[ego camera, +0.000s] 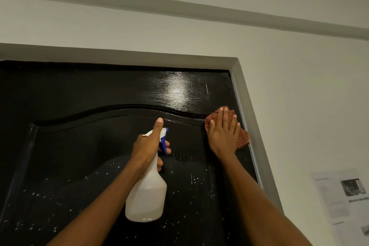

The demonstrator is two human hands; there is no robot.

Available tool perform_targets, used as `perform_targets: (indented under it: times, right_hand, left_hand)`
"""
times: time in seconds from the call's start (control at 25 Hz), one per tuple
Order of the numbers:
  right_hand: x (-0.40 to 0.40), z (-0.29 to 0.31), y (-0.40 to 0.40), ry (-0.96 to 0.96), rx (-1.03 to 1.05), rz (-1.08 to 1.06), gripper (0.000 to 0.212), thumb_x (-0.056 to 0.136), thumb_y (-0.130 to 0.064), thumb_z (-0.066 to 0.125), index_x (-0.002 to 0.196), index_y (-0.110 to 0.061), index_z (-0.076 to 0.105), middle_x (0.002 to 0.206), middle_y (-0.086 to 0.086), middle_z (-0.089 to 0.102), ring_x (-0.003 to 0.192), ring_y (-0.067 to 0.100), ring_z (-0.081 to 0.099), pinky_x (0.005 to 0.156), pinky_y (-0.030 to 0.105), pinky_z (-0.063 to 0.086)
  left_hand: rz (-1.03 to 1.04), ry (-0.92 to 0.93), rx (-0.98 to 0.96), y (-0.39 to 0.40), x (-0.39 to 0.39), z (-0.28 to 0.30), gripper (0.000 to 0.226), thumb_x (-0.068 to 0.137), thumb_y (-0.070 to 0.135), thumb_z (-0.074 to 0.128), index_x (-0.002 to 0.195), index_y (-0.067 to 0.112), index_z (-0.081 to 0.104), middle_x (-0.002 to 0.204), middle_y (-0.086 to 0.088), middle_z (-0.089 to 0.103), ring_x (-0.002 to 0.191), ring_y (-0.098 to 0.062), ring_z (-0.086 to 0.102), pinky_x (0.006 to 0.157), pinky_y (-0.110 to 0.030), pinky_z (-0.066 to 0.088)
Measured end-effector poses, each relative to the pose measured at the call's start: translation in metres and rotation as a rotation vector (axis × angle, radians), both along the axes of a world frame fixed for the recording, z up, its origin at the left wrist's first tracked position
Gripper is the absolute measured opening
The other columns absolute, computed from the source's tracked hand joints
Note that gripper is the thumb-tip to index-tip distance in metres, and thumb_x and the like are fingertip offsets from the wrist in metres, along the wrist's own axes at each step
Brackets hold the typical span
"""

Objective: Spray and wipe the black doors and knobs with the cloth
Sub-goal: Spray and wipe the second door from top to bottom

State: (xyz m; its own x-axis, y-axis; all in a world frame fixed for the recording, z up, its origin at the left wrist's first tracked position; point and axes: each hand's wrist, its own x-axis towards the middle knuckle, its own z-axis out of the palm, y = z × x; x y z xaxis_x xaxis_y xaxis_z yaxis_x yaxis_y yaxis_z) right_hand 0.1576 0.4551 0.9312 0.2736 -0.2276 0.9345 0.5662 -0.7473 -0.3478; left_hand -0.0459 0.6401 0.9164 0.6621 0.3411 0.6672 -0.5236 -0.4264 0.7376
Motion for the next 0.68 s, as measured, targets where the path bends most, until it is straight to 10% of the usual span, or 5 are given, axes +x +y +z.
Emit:
perform_targets:
  times: [0.68]
  right_hand:
    - [0.002, -0.015, 0.001, 0.033, -0.053, -0.010, 0.071, 0.103, -0.054, 0.006, 0.165, -0.021, -0.009, 0.172, 0.002, -0.015, 0.158, 0.025, -0.016, 0.127, 0.047, -0.012]
  left_hand:
    - [-0.083, -0.029, 0.017, -0.050, 0.018, 0.004, 0.081, 0.089, 0.076, 0.041, 0.089, 0.000, 0.071, 0.079, -0.017, 0.075, 0.043, -0.020, 0.057, 0.040, -0.026, 0.047]
